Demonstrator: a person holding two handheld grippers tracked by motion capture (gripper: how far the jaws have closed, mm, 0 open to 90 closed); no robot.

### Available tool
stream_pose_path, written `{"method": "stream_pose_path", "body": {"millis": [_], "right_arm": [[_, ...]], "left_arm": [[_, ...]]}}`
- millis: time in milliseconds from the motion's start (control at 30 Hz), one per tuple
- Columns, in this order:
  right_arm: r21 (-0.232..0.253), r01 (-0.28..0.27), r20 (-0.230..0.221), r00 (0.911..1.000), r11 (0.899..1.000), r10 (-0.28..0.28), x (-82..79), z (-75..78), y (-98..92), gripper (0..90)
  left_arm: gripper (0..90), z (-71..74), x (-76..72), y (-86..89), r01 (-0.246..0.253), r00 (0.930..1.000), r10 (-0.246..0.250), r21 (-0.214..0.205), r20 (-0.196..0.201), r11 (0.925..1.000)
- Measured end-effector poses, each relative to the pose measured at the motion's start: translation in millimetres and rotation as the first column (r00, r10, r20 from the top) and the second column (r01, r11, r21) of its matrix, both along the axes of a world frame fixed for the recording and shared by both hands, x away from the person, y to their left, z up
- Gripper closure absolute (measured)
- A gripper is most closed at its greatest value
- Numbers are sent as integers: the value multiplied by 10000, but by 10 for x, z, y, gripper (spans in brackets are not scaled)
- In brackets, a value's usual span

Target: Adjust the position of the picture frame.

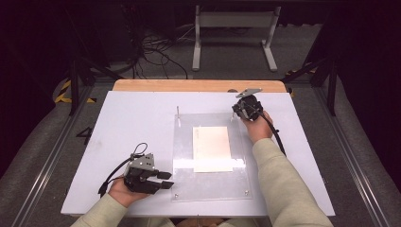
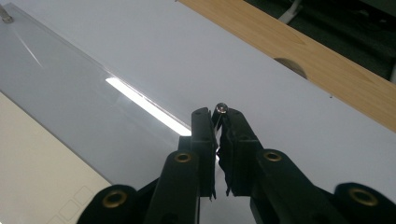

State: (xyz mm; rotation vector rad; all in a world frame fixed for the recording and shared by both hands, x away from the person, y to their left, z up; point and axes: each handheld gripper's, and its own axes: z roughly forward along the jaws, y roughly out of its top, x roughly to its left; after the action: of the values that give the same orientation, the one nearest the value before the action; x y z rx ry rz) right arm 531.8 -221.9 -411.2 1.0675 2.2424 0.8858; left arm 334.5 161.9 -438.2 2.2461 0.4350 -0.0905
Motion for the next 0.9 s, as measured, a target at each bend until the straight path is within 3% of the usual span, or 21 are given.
{"method": "stream_pose_path", "body": {"millis": [167, 567, 700, 800, 833, 900], "right_arm": [[253, -242, -221, 9994, 9994, 247, -40, 9, -74, 850], [343, -425, -315, 9986, 9985, 436, -223, 6, -69, 850], [736, -514, -273, 9982, 9960, 536, -300, -25, -126, 849], [800, -568, -270, 9979, 9952, 591, -301, -28, -142, 826], [927, -449, 26, 9990, 9947, 449, -319, -8, -161, 680], [1328, -332, 192, 9993, 9906, 309, -377, 35, -203, 667]], "left_arm": [[626, 0, -10, -42, 111, 9999, -111, -19, -42, 9999], [626, 0, -13, -77, 255, 9997, -255, -41, -64, 9997], [624, -6, -8, -74, 251, 9997, -252, -31, -73, 9997], [616, -5, -18, -78, 299, 9995, -299, 26, -23, 9995], [610, 1, -21, -71, 298, 9996, -298, -36, -12, 9995], [598, 12, -20, -57, 233, 9997, -232, -91, 78, 9997]]}}
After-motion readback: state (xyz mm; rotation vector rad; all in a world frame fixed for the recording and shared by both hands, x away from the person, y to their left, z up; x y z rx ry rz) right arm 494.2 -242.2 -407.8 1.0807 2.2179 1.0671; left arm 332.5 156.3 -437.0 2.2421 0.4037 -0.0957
